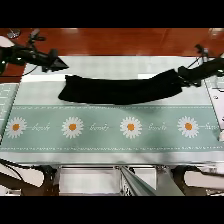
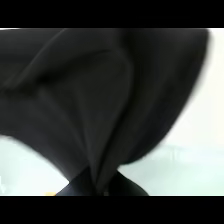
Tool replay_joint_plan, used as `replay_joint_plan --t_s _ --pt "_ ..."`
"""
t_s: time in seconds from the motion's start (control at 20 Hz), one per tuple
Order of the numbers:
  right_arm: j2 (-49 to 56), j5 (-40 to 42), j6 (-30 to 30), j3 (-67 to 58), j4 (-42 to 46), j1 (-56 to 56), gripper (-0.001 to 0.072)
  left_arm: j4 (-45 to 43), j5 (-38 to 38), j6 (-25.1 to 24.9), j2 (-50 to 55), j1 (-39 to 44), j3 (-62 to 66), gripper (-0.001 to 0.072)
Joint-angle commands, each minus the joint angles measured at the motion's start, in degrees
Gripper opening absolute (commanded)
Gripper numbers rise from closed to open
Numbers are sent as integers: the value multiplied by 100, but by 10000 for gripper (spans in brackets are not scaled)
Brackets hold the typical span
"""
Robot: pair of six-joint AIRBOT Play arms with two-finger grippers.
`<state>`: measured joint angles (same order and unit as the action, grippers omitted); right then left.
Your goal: Fold the shirts.
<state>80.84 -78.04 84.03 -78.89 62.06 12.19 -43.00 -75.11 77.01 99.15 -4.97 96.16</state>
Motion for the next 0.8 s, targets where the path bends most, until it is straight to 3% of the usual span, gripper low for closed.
replay_joint_plan --t_s 0.0,0.2,0.4,0.6,0.75 --pt "-2118 221 63 1207 151 -9 26 59 365 -129 -13 1139 7 23" --pt "-3593 133 269 1897 -208 -9 26 -804 1423 466 293 3134 7 23" --pt "-4140 -15 289 1910 -457 -11 26 -975 2437 940 822 4690 120 23" --pt "-4170 -7 232 1910 -562 -11 26 -737 2452 1228 1436 5552 334 23" --pt "-4162 68 125 1910 -557 -129 26 -404 1810 811 1569 5886 439 24"
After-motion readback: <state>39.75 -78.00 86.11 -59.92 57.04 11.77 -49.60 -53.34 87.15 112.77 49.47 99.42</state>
